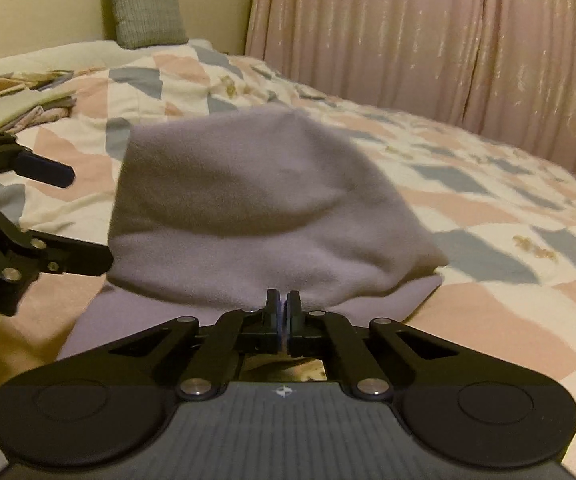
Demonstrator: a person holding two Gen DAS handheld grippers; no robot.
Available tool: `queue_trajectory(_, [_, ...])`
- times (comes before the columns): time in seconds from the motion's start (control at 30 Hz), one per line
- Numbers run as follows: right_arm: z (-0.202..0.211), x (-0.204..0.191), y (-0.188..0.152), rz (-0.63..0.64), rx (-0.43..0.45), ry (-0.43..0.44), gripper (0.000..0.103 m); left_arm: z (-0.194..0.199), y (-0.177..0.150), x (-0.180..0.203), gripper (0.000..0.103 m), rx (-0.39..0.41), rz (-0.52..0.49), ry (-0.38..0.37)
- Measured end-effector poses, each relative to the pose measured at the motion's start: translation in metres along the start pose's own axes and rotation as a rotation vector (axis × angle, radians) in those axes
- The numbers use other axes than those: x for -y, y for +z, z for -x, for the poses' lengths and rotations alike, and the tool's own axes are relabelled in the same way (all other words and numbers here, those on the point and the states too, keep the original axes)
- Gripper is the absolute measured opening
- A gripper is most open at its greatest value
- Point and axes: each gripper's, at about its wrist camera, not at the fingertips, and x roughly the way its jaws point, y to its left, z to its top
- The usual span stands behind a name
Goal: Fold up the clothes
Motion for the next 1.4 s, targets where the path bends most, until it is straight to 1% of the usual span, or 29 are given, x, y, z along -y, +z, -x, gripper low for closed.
queue_trajectory(0.1, [0.020, 0.005, 0.005, 0.007, 0.037, -0.031, 0.000, 0.003, 0.001, -0.002, 0.102, 0.008, -0.002, -0.015])
queue_trajectory(0.3, [0.065, 0.029, 0.013, -0.014, 0.089, -0.115, 0.000, 0.006, 0.009, 0.002, 0.102, 0.027, -0.032, -0.032])
queue_trajectory(0.43, [0.096, 0.044, 0.014, -0.017, 0.120, -0.176, 0.000, 0.003, 0.014, 0.016, 0.102, 0.035, -0.074, -0.057])
queue_trajectory(0.5, [0.109, 0.052, 0.010, -0.039, 0.130, -0.208, 0.000, 0.000, 0.014, 0.027, 0.102, 0.034, -0.104, -0.070])
queue_trajectory(0.6, [0.126, 0.065, 0.000, -0.080, 0.122, -0.250, 0.000, -0.005, 0.013, 0.045, 0.102, 0.037, -0.168, -0.084])
queue_trajectory(0.67, [0.134, 0.071, -0.011, -0.095, 0.100, -0.277, 0.000, -0.009, 0.012, 0.058, 0.101, 0.037, -0.212, -0.089])
queue_trajectory(0.73, [0.140, 0.078, -0.023, -0.113, 0.072, -0.296, 0.000, -0.011, 0.012, 0.068, 0.099, 0.043, -0.236, -0.115])
queue_trajectory(0.8, [0.141, 0.077, -0.039, -0.099, 0.026, -0.286, 0.000, -0.011, 0.010, 0.073, 0.094, 0.037, -0.248, -0.138])
queue_trajectory(0.87, [0.141, 0.075, -0.054, -0.084, -0.020, -0.276, 0.000, -0.011, 0.009, 0.079, 0.082, 0.032, -0.260, -0.161])
queue_trajectory(0.9, [0.142, 0.075, -0.057, -0.083, -0.020, -0.276, 0.002, -0.011, 0.008, 0.082, 0.078, 0.029, -0.266, -0.172])
queue_trajectory(0.93, [0.143, 0.075, -0.060, -0.082, -0.019, -0.276, 0.007, -0.011, 0.008, 0.085, 0.070, 0.026, -0.272, -0.183])
queue_trajectory(0.97, [0.145, 0.075, -0.063, -0.082, -0.018, -0.277, 0.012, -0.011, 0.007, 0.088, 0.058, 0.023, -0.278, -0.195])
queue_trajectory(1.0, [0.146, 0.074, -0.066, -0.081, -0.016, -0.277, 0.021, -0.012, 0.006, 0.091, 0.052, 0.020, -0.283, -0.206])
queue_trajectory(1.03, [0.146, 0.073, -0.063, -0.075, -0.004, -0.272, 0.027, -0.011, 0.005, 0.092, 0.039, 0.019, -0.284, -0.216])
queue_trajectory(1.07, [0.145, 0.073, -0.060, -0.070, 0.009, -0.266, 0.030, -0.007, 0.004, 0.091, 0.027, 0.023, -0.277, -0.223])
queue_trajectory(1.13, [0.141, 0.072, -0.051, -0.050, 0.030, -0.252, 0.038, 0.002, 0.001, 0.087, 0.013, 0.036, -0.271, -0.228])
queue_trajectory(1.17, [0.137, 0.072, -0.046, -0.036, 0.037, -0.243, 0.041, 0.007, 0.000, 0.085, 0.012, 0.040, -0.269, -0.233])
queue_trajectory(1.23, [0.128, 0.074, -0.040, -0.015, 0.037, -0.223, 0.060, 0.018, -0.004, 0.080, 0.011, 0.040, -0.269, -0.250])
queue_trajectory(1.27, [0.122, 0.077, -0.038, -0.018, 0.032, -0.212, 0.064, 0.024, -0.007, 0.077, 0.011, 0.038, -0.268, -0.259])
queue_trajectory(1.3, [0.115, 0.082, -0.038, -0.028, 0.016, -0.204, 0.066, 0.030, -0.009, 0.073, 0.011, 0.031, -0.265, -0.268])
queue_trajectory(1.4, [0.097, 0.091, -0.039, -0.056, -0.034, -0.171, 0.065, 0.048, -0.018, 0.064, 0.010, 0.015, -0.272, -0.271])
